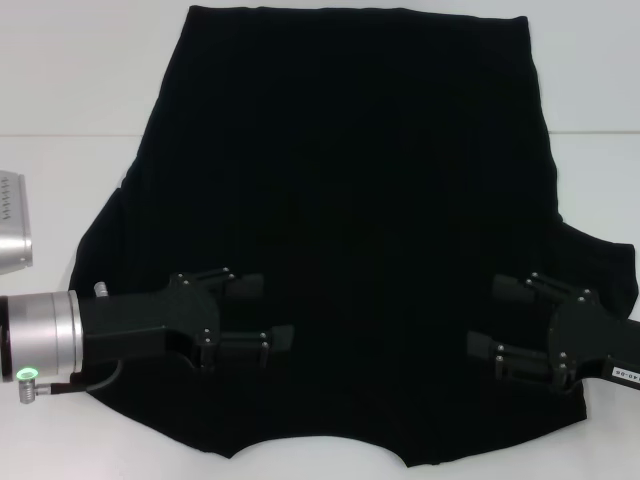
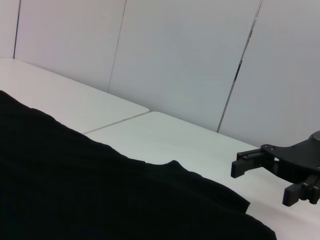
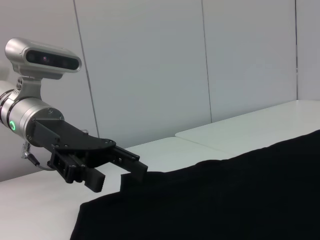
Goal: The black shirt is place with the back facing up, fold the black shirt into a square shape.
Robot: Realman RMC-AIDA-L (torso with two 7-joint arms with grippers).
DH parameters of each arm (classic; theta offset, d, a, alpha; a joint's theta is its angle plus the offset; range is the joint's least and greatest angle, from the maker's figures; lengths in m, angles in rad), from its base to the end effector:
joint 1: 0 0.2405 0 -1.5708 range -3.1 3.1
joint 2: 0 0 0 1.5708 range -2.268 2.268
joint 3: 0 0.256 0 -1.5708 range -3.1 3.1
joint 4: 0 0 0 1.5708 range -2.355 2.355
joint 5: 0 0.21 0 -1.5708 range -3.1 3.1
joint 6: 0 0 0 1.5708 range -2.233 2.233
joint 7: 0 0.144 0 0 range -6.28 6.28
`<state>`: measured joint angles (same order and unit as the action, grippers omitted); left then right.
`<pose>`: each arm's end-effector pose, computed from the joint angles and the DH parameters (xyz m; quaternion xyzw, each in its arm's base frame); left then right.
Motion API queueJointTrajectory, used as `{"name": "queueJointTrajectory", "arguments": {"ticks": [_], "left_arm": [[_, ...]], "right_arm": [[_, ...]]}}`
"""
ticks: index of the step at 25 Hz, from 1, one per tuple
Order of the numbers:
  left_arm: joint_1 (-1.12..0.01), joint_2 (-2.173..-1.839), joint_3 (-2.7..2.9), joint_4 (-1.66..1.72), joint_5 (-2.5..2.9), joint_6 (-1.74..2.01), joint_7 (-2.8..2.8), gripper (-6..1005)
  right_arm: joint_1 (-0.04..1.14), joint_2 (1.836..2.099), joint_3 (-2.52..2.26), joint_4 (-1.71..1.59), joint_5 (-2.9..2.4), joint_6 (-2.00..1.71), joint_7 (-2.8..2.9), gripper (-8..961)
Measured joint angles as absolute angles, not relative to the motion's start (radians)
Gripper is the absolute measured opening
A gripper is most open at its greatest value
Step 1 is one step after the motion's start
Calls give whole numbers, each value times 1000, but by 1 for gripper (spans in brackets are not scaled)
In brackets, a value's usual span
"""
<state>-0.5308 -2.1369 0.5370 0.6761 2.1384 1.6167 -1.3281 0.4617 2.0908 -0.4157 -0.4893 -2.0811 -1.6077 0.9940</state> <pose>-0.2648 0.3160 -0.0117 -0.9376 -0.2136 -0.2459 0.1218 0.2990 0.2925 -0.0098 -0.9234 0.1639 0.2847 0.1983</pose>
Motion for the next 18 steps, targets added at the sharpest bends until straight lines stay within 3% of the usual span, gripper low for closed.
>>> {"name": "queueJointTrajectory", "arguments": {"ticks": [18], "left_arm": [[-528,-2137,532,675,2136,1620,-1333,873]], "right_arm": [[462,2091,-414,-489,-2080,-1606,999,885]]}}
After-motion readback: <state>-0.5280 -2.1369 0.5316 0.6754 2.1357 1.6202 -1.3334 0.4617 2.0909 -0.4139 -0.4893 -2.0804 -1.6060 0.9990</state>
